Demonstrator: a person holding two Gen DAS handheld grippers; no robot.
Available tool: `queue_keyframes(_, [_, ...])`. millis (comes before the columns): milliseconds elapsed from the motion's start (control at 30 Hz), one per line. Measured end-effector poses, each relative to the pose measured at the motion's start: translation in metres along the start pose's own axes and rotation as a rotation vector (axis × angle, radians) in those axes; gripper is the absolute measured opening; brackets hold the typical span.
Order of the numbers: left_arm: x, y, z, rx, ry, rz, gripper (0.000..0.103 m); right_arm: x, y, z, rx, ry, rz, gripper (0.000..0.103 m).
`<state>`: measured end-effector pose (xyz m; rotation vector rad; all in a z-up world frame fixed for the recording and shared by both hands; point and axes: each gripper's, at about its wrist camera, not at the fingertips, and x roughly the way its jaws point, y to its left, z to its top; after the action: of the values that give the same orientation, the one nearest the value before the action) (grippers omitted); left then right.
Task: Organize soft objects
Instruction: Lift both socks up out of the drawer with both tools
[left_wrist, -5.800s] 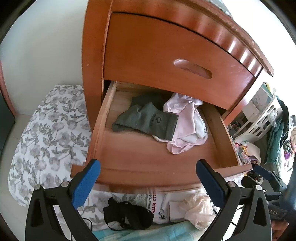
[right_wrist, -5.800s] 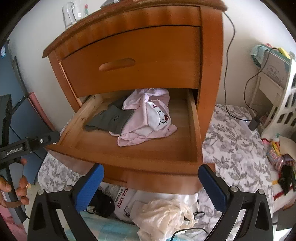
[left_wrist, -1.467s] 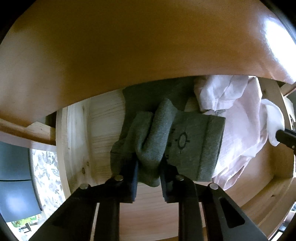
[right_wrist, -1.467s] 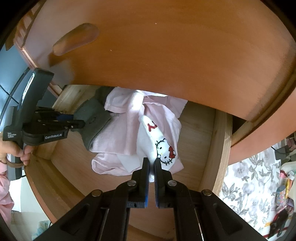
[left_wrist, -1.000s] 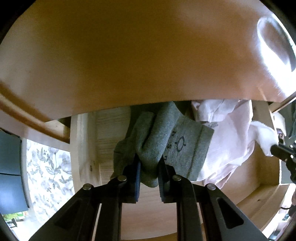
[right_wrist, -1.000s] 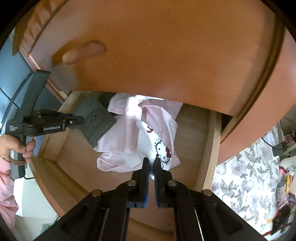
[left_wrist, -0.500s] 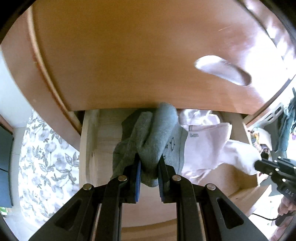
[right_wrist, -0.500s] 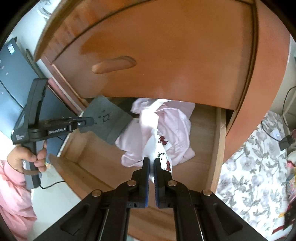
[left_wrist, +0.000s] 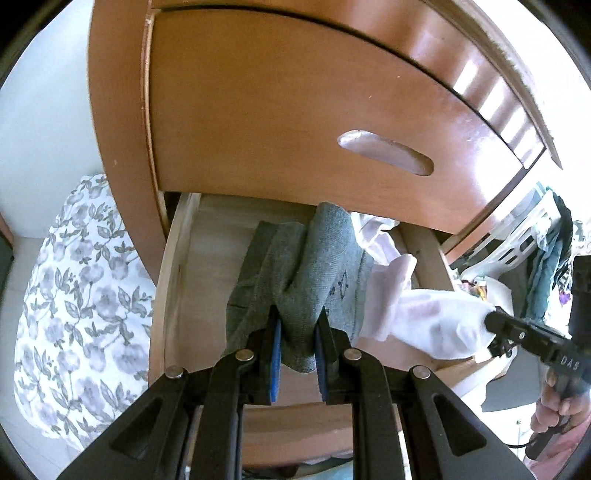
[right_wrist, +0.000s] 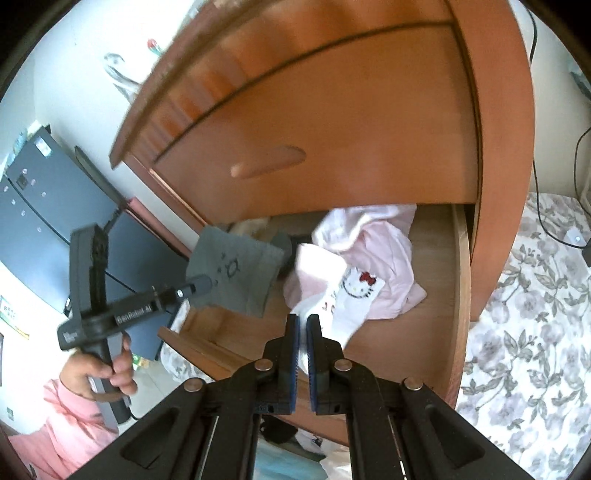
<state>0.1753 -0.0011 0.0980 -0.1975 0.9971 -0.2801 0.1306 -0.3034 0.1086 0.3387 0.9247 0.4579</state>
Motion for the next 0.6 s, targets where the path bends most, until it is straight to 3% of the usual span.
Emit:
queue_keyframes(267, [-0.010, 0.002, -0.014, -0.018, -0.014, -0.027, 0.016, -0.025, 0.014, 0.012, -0.008, -0.079, 0.009, 0.002])
queue_keyframes(500, [-0.016, -0.005, -0.013, -0.025, -0.002, -0.037, 0.016, -0.005, -0.001, 0.004, 0.030, 0.001, -0.037, 0.002])
queue_keyframes(600, [0.002, -0.015, -0.020, -0.032, 0.010, -0.040, 0.016, 0.008, -0.011, -0.001, 0.052, 0.047, -0.076, 0.002])
